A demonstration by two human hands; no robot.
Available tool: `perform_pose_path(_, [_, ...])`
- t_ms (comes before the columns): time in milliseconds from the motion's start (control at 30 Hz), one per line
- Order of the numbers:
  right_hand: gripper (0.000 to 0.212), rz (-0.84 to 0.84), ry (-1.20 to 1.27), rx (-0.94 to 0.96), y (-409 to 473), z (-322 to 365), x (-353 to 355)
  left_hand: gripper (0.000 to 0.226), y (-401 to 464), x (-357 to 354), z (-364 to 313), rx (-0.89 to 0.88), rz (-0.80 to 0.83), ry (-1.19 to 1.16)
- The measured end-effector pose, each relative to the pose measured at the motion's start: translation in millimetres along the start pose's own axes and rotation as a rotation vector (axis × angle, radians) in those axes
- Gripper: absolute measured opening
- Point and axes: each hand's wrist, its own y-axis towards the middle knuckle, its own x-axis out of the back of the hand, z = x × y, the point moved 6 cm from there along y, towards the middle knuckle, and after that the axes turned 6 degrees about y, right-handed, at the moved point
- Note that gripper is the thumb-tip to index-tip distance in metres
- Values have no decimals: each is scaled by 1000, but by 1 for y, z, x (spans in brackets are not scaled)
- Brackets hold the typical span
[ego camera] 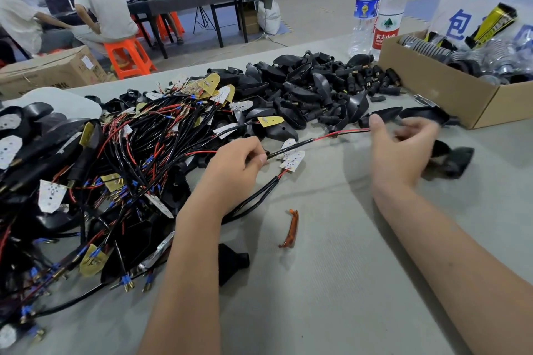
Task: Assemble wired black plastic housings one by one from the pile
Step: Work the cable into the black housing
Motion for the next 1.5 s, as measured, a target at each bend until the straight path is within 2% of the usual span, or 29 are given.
perform_pose_path(33, [46, -11, -186, 217, -3, 15, 2, 16, 0, 0, -1, -6, 14, 8])
perform_pose_path(67, [45, 45, -287, 439, -13, 31, -4, 15, 0, -1, -3, -11, 38, 5])
perform_pose_path(100, [40, 184, -345, 630, -25, 42, -16, 12, 0, -3, -5, -12, 73, -17])
perform_pose_path(133, [33, 398, -401, 772, -40, 46, -32, 8, -1, -6, -7, -6, 114, -40])
perform_pose_path(200, [25, 892, -540, 886, -76, 36, -62, 24, -4, -8, -5, 14, 200, -28])
perform_pose_path(233, [27, 1072, -613, 884, -91, 26, -71, 34, -7, -6, -1, 24, 233, -6])
perform_pose_path(267, [29, 1165, -674, 869, -99, 18, -76, 41, -9, -3, 2, 31, 247, 2])
perform_pose_path(433, [14, 1198, -623, 835, -97, 14, -75, 52, -21, 21, 19, 154, 225, -86])
perform_pose_path(600, [13, 1105, -564, 797, -85, 15, -67, 35, -35, 37, 46, 274, 311, -82])
perform_pose_path(833, [15, 1096, -590, 851, -89, 21, -66, 25, -36, 45, 48, 226, 129, -264])
perform_pose_path(1000, [43, 1047, -637, 873, -102, 37, -73, 22, -33, 47, 43, 215, 9, -493])
perform_pose_path(1100, [33, 1073, -589, 883, -106, 48, -78, 15, -35, 43, 44, 313, -24, -691])
perform_pose_path(1167, [25, 1091, -602, 878, -106, 52, -79, 20, -37, 43, 47, 351, -48, -769])
perform_pose_path(1400, [28, 1227, -675, 793, -109, 51, -85, 19, -35, 44, 47, 372, -110, -807])
perform_pose_path(1500, [28, 1232, -811, 817, -108, 60, -94, 13, -32, 50, 43, 389, -247, -849])
